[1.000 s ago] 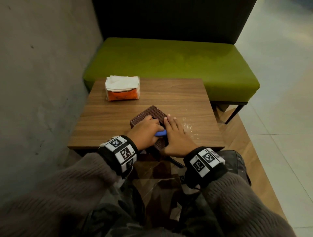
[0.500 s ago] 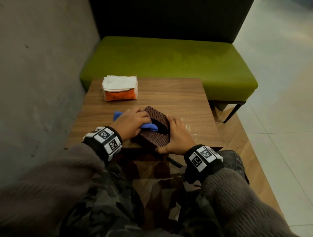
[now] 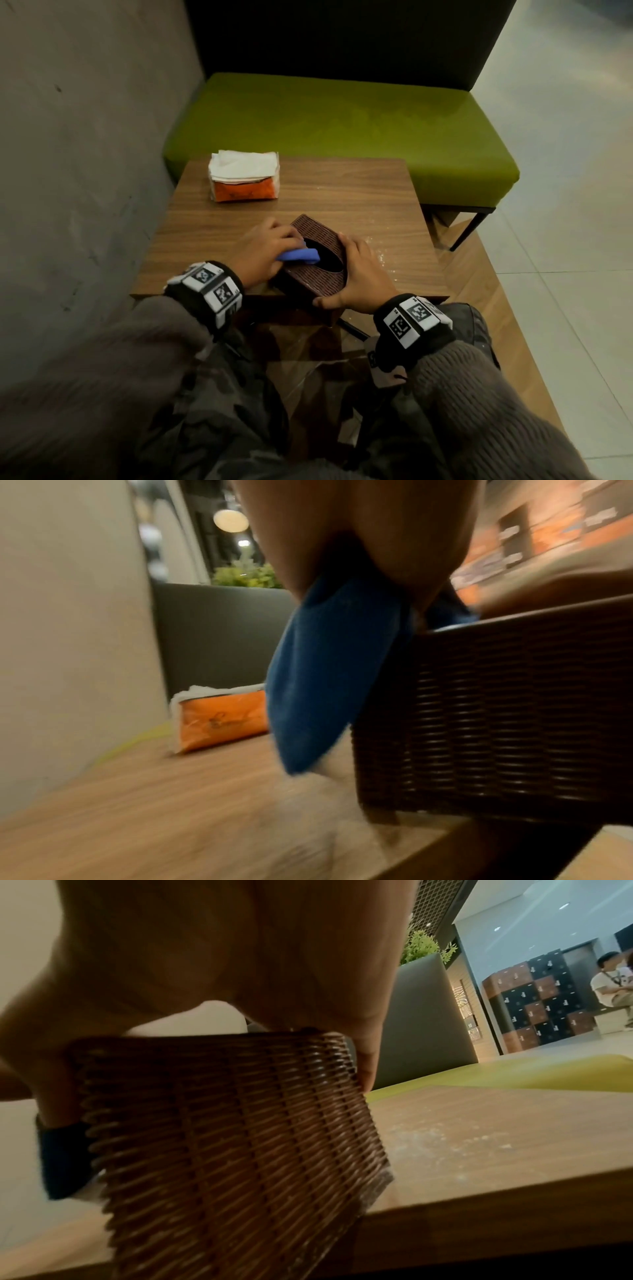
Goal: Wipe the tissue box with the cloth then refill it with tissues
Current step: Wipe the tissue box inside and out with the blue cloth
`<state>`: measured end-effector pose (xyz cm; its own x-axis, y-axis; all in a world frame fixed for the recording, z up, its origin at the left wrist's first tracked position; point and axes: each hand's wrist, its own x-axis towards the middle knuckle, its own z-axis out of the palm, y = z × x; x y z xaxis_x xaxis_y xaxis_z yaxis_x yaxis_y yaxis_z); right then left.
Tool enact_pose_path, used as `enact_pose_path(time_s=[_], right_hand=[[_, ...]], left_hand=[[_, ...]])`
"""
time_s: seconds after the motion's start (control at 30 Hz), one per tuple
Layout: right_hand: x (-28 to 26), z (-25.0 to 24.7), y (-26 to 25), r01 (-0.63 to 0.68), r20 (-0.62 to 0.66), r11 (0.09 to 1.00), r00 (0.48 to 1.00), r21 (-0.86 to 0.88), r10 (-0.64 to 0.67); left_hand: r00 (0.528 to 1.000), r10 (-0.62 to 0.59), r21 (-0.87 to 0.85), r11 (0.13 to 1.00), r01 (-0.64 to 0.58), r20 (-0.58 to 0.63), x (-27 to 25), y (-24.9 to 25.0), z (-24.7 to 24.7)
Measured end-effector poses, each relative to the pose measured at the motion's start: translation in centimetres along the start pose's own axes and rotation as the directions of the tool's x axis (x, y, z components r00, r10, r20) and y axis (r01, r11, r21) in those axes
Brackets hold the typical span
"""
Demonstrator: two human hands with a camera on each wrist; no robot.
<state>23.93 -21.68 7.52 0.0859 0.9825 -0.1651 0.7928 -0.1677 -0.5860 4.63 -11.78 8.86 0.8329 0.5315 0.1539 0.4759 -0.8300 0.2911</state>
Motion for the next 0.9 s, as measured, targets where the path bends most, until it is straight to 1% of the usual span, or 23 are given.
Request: enact_pose_path(time_s=[0.07, 0.1, 0.13, 0.17, 0.2, 0.23, 0.27, 0.33, 0.37, 0.4, 0.43, 0.47, 0.5, 0.53, 0.6, 0.63, 0.67, 0.7, 0.77, 0.8, 0.83, 0.87, 0.9], right_hand=[[0.0, 0.3, -0.1, -0.014, -0.016, 1.000, 1.000, 0.000, 0.014], [0.0, 0.4, -0.2, -0.019, -0.024, 1.000, 1.000, 0.005, 0.019], [0.0, 0.6, -0.2, -0.023, -0.035, 1.000, 0.999, 0.009, 0.023], [-0.1, 0.8, -0.2, -0.028, -0.048, 1.000, 0.998, 0.012, 0.028], [-0.1, 1.0, -0.2, -0.037, -0.060, 0.999, 0.997, 0.016, 0.038], [0.0, 1.2, -0.3, -0.049, -0.074, 0.999, 0.996, 0.020, 0.050], [0.0, 1.3, -0.3, -0.061, -0.085, 0.998, 0.994, 0.026, 0.063], [0.1, 1.5, -0.4, -0.068, -0.099, 0.997, 0.992, 0.041, 0.072], [0.1, 1.5, -0.4, -0.066, -0.103, 0.997, 0.992, 0.047, 0.070], [0.0, 1.6, -0.5, -0.068, -0.104, 0.997, 0.992, 0.046, 0.073], [-0.1, 1.5, -0.6, -0.078, -0.103, 0.996, 0.991, 0.039, 0.081], [-0.2, 1.5, -0.7, -0.090, -0.099, 0.996, 0.991, 0.024, 0.092], [-0.2, 1.5, -0.9, -0.099, -0.093, 0.995, 0.991, 0.002, 0.099], [-0.3, 1.4, -1.1, -0.105, -0.092, 0.994, 0.991, -0.020, 0.102], [-0.3, 1.3, -1.5, -0.116, -0.081, 0.992, 0.990, -0.058, 0.112], [-0.3, 1.2, -1.6, -0.126, -0.067, 0.989, 0.990, -0.073, 0.121], [-0.1, 1.2, -1.7, -0.136, -0.050, 0.987, 0.990, -0.085, 0.132], [0.0, 1.2, -1.7, -0.148, -0.034, 0.984, 0.989, -0.095, 0.146], [0.3, 1.1, -2.0, -0.175, -0.008, 0.978, 0.984, -0.113, 0.176], [0.5, 1.1, -2.1, -0.188, -0.007, 0.976, 0.982, -0.114, 0.188], [0.6, 1.2, -2.3, -0.200, -0.020, 0.975, 0.980, -0.097, 0.199], [0.7, 1.3, -2.4, -0.208, -0.050, 0.976, 0.977, -0.062, 0.205], [0.6, 1.4, -2.5, -0.208, -0.096, 0.978, 0.974, -0.016, 0.205]], left_hand=[[0.998, -0.014, 0.055, 0.998, 0.017, -0.065, 0.0, -0.7, 0.3], [0.991, -0.041, 0.045, 0.998, 0.047, -0.129, -0.4, -0.5, 1.1], [0.972, -0.102, -0.009, 0.995, 0.103, -0.210, -0.9, 0.1, 1.8], [0.938, -0.187, -0.096, 0.982, 0.166, -0.291, -1.6, 0.8, 2.7], [0.899, -0.252, -0.177, 0.964, 0.200, -0.358, -2.1, 1.7, 3.5], [0.878, -0.280, -0.234, 0.951, 0.200, -0.388, -2.6, 2.8, 4.2], [0.889, -0.262, -0.259, 0.951, 0.171, -0.375, -2.9, 3.9, 4.7], [0.945, -0.139, -0.266, 0.962, 0.058, -0.296, -3.8, 5.5, 5.0], [0.963, -0.075, -0.271, 0.963, 0.002, -0.260, -4.1, 5.4, 4.6], [0.972, -0.041, -0.259, 0.966, -0.021, -0.230, -4.2, 4.7, 4.1], [0.975, -0.047, -0.235, 0.972, -0.006, -0.219, -4.1, 3.5, 3.7], [0.967, -0.107, -0.219, 0.974, 0.056, -0.231, -3.9, 2.0, 3.4], [0.943, -0.205, -0.224, 0.963, 0.148, -0.261, -3.6, 0.6, 3.0], [0.901, -0.338, -0.266, 0.926, 0.268, -0.272, -3.3, -0.8, 2.8], [0.797, -0.568, -0.339, 0.806, 0.486, -0.207, -2.6, -2.0, 2.6], [0.768, -0.619, -0.370, 0.761, 0.533, -0.167, -2.5, -1.9, 3.0], [0.750, -0.643, -0.390, 0.737, 0.551, -0.155, -2.6, -1.5, 3.3], [0.738, -0.652, -0.403, 0.731, 0.551, -0.175, -2.9, -1.1, 3.8], [0.699, -0.651, -0.440, 0.743, 0.505, -0.296, -4.0, 0.2, 4.0], [0.646, -0.673, -0.494, 0.725, 0.480, -0.360, -4.5, 1.2, 3.7], [0.569, -0.720, -0.580, 0.678, 0.452, -0.398, -5.0, 2.0, 3.4], [0.500, -0.788, -0.679, 0.588, 0.439, -0.359, -5.3, 2.6, 3.0], [0.456, -0.851, -0.781, 0.462, 0.420, -0.258, -5.5, 3.0, 2.4]])
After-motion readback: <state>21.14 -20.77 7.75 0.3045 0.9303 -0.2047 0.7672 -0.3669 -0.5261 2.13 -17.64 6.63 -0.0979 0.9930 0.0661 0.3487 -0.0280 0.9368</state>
